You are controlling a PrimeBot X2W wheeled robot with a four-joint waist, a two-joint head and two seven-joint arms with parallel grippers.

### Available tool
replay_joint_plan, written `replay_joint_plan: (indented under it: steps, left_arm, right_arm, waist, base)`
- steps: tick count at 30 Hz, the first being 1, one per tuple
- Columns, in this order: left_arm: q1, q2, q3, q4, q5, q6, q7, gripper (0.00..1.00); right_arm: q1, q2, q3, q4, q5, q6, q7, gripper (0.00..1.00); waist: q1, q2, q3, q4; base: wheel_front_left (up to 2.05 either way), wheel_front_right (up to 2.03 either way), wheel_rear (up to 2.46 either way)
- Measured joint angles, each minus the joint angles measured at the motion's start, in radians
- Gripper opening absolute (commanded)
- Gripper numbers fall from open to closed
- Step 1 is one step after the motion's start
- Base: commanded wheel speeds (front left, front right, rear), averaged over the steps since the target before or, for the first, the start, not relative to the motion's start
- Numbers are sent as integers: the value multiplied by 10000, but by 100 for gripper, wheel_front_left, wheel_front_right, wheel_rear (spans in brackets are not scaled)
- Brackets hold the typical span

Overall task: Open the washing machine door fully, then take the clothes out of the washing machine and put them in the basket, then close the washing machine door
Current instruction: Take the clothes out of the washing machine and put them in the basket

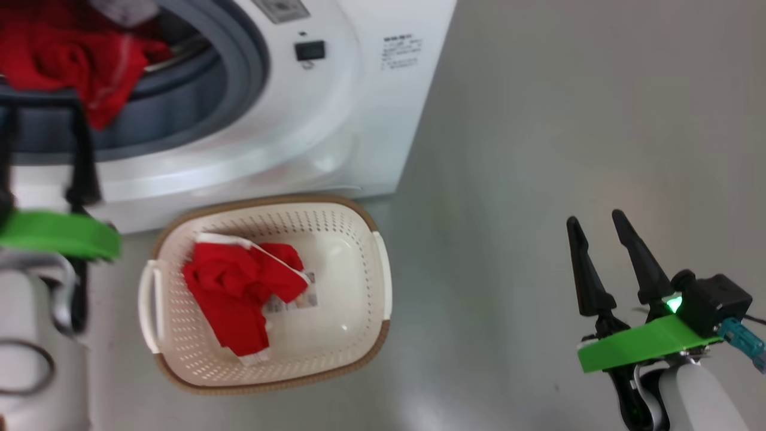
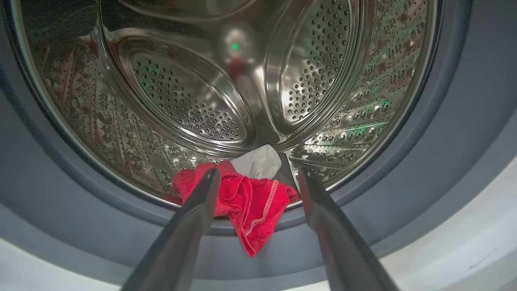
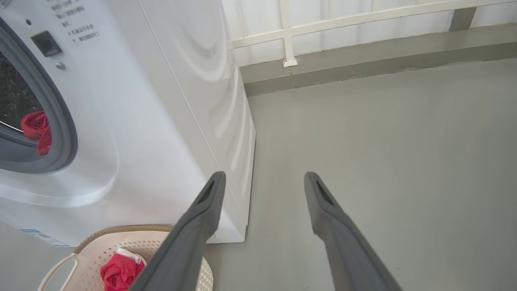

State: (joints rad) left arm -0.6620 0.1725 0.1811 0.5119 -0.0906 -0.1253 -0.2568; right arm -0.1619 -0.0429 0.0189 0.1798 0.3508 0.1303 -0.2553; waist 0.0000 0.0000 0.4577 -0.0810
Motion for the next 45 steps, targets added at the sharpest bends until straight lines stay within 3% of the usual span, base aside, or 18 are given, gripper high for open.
replay_joint_plan:
  steps: [11,29,40,42,45]
  left_arm:
    - [-2102,1085,59,1864,769,54,0,100]
    - [-4136,2796,-219,4278,1379,1373,0,100]
    - [-4712,3022,-328,5496,1392,1615,-13,99]
    - [-4756,3022,-357,5647,1323,1616,-13,59]
    - [-4901,3012,-456,5822,1317,1616,-13,23]
  right_arm:
    - [-527,-4,355,-73,295,0,0,100]
    - [-934,0,1007,-268,648,0,0,100]
    - [-949,2,1093,-291,650,0,0,100]
    - [-949,2,1120,-293,650,0,0,100]
    - [-950,2,1152,-305,650,0,0,100]
  waist:
    - [0,0,1043,-806]
    - [0,0,1988,-2000]
    - [0,0,2083,-2180]
    - [0,0,2060,-2166]
    - [0,0,2029,-2135]
  base:
    - [0,0,0]
    - [0,0,0]
    - [0,0,0]
    - [0,0,0]
    - [0,0,0]
